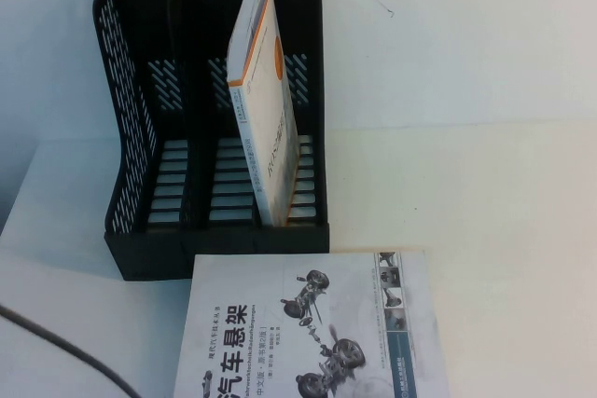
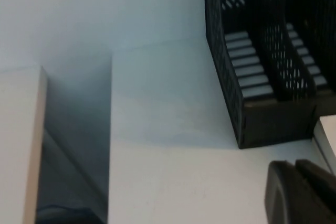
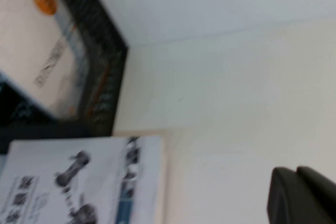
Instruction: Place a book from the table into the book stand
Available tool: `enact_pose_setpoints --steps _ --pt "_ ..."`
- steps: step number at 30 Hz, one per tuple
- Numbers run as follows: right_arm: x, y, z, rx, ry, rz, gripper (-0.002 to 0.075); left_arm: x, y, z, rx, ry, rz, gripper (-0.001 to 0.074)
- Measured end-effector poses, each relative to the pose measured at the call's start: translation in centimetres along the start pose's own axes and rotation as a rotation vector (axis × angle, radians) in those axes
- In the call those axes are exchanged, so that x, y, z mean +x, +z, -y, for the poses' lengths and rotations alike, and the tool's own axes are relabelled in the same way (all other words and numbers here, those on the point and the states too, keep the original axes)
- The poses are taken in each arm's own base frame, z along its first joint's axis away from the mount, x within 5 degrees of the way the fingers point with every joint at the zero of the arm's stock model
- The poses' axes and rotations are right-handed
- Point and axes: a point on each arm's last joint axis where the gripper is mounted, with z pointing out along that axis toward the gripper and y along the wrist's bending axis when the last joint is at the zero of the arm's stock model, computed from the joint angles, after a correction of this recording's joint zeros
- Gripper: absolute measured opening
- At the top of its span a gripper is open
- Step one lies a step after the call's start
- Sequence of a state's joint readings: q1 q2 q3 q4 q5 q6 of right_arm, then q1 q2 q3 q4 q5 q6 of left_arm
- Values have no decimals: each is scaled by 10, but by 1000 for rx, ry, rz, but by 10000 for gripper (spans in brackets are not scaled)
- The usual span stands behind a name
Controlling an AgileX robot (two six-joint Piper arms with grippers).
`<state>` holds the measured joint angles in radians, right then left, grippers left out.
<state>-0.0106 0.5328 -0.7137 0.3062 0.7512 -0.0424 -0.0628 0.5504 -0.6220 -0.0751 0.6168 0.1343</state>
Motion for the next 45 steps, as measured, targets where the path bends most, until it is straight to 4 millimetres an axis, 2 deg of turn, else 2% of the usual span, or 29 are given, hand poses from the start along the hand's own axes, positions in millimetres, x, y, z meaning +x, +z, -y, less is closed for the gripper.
enact_pose_setpoints --steps 5,10,13,15,22,28,31,36,40,45 --pt "-5 58 -7 -185 34 -232 1 0 40 6 77 -83 -124 -1" --pt "0 109 2 -214 26 -398 2 11 79 12 153 -145 -285 -1" --pt "7 136 4 -214 12 -459 2 16 94 15 179 -169 -349 -1" --pt "12 152 -1 -220 -7 -487 2 17 96 16 193 -179 -357 -1" --pt "50 204 -36 -258 -125 -606 2 11 83 17 211 -128 -284 -1" --pt "78 239 -34 -185 -112 -672 2 3 56 17 212 -81 -161 -1" --pt "88 248 -31 -169 -107 -717 2 4 45 17 197 -54 -80 -1" --pt "95 255 -32 -158 -112 -734 2 21 34 18 184 -63 2 -1" --pt "94 260 -47 -190 -146 -725 2 30 31 17 169 -72 42 -1" --pt "95 260 -71 -237 -181 -717 4 31 31 17 161 -72 56 -1"
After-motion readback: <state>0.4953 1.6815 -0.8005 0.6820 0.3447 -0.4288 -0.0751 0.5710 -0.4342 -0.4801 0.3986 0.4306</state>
